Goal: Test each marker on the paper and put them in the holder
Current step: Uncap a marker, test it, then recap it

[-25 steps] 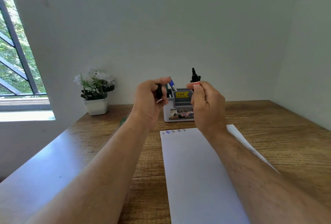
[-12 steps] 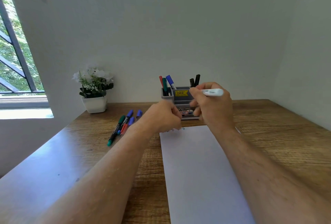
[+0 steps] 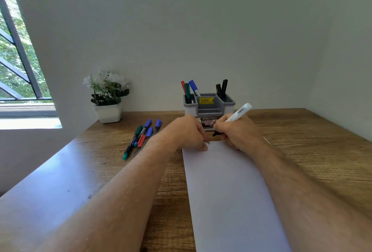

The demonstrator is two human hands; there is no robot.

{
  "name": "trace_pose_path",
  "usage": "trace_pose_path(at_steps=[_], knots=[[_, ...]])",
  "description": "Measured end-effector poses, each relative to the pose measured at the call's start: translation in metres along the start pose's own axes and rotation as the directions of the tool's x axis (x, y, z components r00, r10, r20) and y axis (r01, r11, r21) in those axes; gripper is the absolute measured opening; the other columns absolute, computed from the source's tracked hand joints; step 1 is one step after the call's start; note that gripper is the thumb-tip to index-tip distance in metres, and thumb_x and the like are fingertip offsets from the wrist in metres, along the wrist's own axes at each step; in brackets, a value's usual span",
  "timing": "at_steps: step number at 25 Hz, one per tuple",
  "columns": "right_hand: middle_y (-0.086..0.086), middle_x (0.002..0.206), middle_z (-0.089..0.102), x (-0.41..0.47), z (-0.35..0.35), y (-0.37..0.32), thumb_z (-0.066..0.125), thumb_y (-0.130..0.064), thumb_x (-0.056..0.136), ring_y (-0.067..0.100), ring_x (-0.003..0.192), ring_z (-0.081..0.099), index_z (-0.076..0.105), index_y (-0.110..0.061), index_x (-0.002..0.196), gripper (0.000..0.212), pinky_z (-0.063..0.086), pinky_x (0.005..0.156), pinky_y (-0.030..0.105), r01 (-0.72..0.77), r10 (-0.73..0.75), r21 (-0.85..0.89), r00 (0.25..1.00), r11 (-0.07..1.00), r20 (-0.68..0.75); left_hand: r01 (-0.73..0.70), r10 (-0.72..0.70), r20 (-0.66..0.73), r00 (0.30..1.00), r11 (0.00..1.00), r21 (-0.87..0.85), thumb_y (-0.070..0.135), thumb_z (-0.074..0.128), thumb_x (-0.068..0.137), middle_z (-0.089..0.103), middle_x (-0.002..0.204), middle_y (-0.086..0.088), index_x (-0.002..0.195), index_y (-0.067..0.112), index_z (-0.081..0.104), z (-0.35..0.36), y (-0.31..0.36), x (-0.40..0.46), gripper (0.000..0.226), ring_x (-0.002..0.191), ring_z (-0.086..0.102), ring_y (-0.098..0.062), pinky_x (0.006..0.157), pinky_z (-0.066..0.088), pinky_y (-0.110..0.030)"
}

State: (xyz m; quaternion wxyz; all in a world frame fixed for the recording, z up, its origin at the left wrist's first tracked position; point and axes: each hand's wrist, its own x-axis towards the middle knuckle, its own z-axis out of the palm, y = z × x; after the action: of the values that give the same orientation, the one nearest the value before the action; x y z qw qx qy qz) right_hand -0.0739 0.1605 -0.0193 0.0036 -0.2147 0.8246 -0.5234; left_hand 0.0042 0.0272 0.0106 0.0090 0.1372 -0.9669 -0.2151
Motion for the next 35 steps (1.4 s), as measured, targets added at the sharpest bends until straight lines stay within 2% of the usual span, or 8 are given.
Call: trace_pose_path(at_steps=[2,6,11,15,19,23,29,35], knots=[[0.009,0.079,0.066,0.0007,-0.0007,0.0009,0.068,-0.025,0.076,0.013,0.056,0.050,0.064,-0.008,0.092,0.023,0.034,0.048,0.023,-0.014,0.014,-0.023,1.000,1.000,0.012,0.003,-0.003,0.000,1.000,1.000,-0.009,0.025,0.078,0.081,0.059,0.096,0.008,0.108,0.024,0.073,-0.0005,0.0003,0.0002,0.027,0.088,0.054,-0.012,0.081,0.044,-0.027],[0.009,0.084,0.068,-0.0023,-0.0010,0.0007,0.070,-0.029,0.076,0.014,0.066,0.058,0.064,-0.007,0.096,0.030,0.039,0.053,0.022,0.009,-0.010,-0.074,1.000,0.997,-0.014,0.006,-0.006,0.013,1.000,1.000,-0.020,0.024,0.077,0.081,0.063,0.109,0.005,0.111,0.022,0.073,0.0000,-0.0012,0.0000,0.030,0.096,0.055,-0.013,0.085,0.043,-0.028],[0.007,0.081,0.070,-0.0036,0.0009,0.0006,0.069,-0.029,0.073,0.012,0.065,0.060,0.064,-0.010,0.089,0.026,0.039,0.052,0.023,0.022,-0.022,-0.146,1.000,0.989,0.006,0.013,-0.013,0.022,1.000,0.999,-0.032,0.024,0.077,0.081,0.066,0.114,0.004,0.110,0.021,0.072,0.0000,-0.0023,0.0019,0.030,0.103,0.058,-0.015,0.089,0.046,-0.030],[0.006,0.077,0.064,-0.0028,0.0005,0.0015,0.069,-0.027,0.073,0.012,0.062,0.055,0.059,-0.011,0.085,0.022,0.036,0.050,0.022,0.033,-0.032,-0.143,0.999,0.989,0.012,0.014,-0.013,0.028,1.000,0.999,-0.044,0.024,0.077,0.081,0.062,0.103,0.008,0.109,0.023,0.072,0.0002,-0.0027,0.0035,0.028,0.096,0.055,-0.012,0.083,0.042,-0.028],[0.006,0.079,0.068,-0.0022,0.0020,0.0021,0.069,-0.028,0.073,0.013,0.065,0.059,0.062,-0.010,0.089,0.025,0.037,0.050,0.022,0.033,-0.034,-0.142,0.999,0.989,-0.002,0.012,-0.011,0.024,1.000,0.999,-0.052,0.024,0.078,0.081,0.064,0.107,0.005,0.108,0.022,0.072,0.0004,-0.0031,0.0037,0.028,0.095,0.055,-0.012,0.083,0.043,-0.028],[0.003,0.073,0.061,-0.0002,0.0027,0.0021,0.069,-0.028,0.072,0.010,0.061,0.054,0.057,-0.011,0.083,0.023,0.034,0.049,0.022,0.022,-0.027,-0.128,0.999,0.991,-0.036,0.012,-0.010,0.020,1.000,0.998,-0.055,0.024,0.078,0.080,0.061,0.103,0.007,0.109,0.022,0.072,-0.0003,-0.0037,0.0031,0.029,0.094,0.054,-0.011,0.083,0.041,-0.028],[0.008,0.080,0.068,0.0001,0.0035,0.0054,0.069,-0.030,0.072,0.015,0.067,0.061,0.063,-0.008,0.090,0.029,0.040,0.053,0.023,0.051,-0.050,-0.140,0.999,0.989,0.012,0.016,-0.015,0.021,1.000,0.998,-0.059,0.024,0.078,0.080,0.065,0.104,0.005,0.108,0.021,0.073,0.0012,-0.0040,0.0039,0.028,0.096,0.057,-0.013,0.082,0.042,-0.029],[0.002,0.071,0.059,0.0012,0.0024,0.0054,0.069,-0.029,0.071,0.011,0.060,0.053,0.056,-0.010,0.083,0.025,0.034,0.048,0.021,0.042,-0.047,-0.148,0.998,0.988,-0.033,0.018,-0.017,0.019,1.000,0.998,-0.054,0.024,0.078,0.080,0.059,0.101,0.008,0.109,0.022,0.072,0.0003,-0.0039,0.0030,0.030,0.094,0.053,-0.011,0.082,0.040,-0.029]])
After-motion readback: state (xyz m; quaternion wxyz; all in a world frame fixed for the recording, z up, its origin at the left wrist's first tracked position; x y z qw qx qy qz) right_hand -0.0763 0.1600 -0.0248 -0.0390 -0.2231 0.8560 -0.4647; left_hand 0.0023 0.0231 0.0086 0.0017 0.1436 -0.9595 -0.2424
